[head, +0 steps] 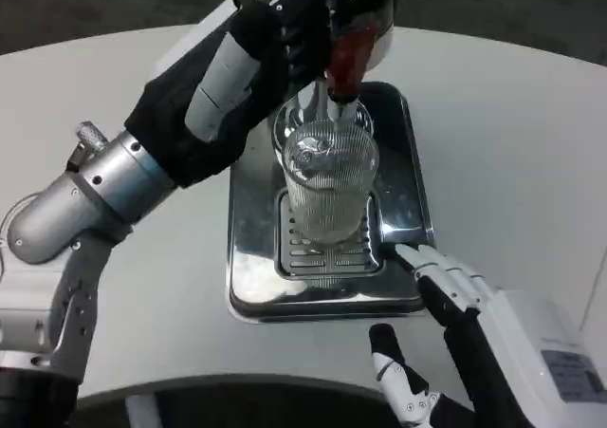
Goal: Grasp the cup under the faucet to collect the drink, then remove the cup.
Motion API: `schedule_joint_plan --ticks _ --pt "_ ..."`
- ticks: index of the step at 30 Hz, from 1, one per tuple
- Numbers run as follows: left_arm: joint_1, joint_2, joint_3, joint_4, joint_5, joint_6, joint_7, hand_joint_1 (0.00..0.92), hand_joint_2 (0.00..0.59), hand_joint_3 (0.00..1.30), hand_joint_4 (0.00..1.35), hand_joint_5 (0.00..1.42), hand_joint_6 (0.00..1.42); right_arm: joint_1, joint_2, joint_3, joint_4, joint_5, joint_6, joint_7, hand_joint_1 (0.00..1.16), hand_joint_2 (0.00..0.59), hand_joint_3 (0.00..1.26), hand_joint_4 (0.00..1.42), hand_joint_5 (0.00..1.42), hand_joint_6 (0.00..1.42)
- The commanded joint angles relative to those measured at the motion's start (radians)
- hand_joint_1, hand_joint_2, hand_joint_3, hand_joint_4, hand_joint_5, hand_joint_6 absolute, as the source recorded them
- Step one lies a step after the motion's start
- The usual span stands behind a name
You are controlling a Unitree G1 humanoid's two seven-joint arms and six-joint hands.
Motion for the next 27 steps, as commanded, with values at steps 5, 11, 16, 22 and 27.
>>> schedule_joint_plan --ticks 5,11,16,22,27 --pt "-0.003 0.028 -0.02 -0.004 0.067 -0.058 -0.058 0.0 0.074 0.0 0.0 0.05 0.04 -0.005 0.014 0.013 0.025 0.004 0.029 0.012 0.35 0.515 0.2 0.14 0.17 0.26" --pt "0.01 0.057 -0.026 -0.012 0.118 -0.131 -0.074 0.0 0.075 0.0 0.0 0.07 0.05 -0.031 0.019 0.004 0.037 0.008 0.048 0.009 0.35 0.515 0.2 0.14 0.17 0.28" --pt "0.023 0.067 -0.025 -0.018 0.126 -0.165 -0.083 0.0 0.075 0.0 0.0 0.07 0.05 -0.04 0.014 -0.007 0.036 0.011 0.056 0.01 0.35 0.515 0.2 0.15 0.18 0.28" --pt "0.014 0.095 -0.042 -0.013 0.168 -0.251 -0.11 0.0 0.075 0.0 0.0 0.07 0.05 -0.035 0.011 -0.015 0.03 0.014 0.064 0.013 0.35 0.515 0.2 0.15 0.18 0.28" --pt "0.017 0.138 -0.065 -0.032 0.241 -0.381 -0.11 0.0 0.08 0.0 0.0 0.06 0.05 -0.03 0.005 -0.023 0.022 0.02 0.068 0.019 0.35 0.515 0.2 0.15 0.18 0.29"
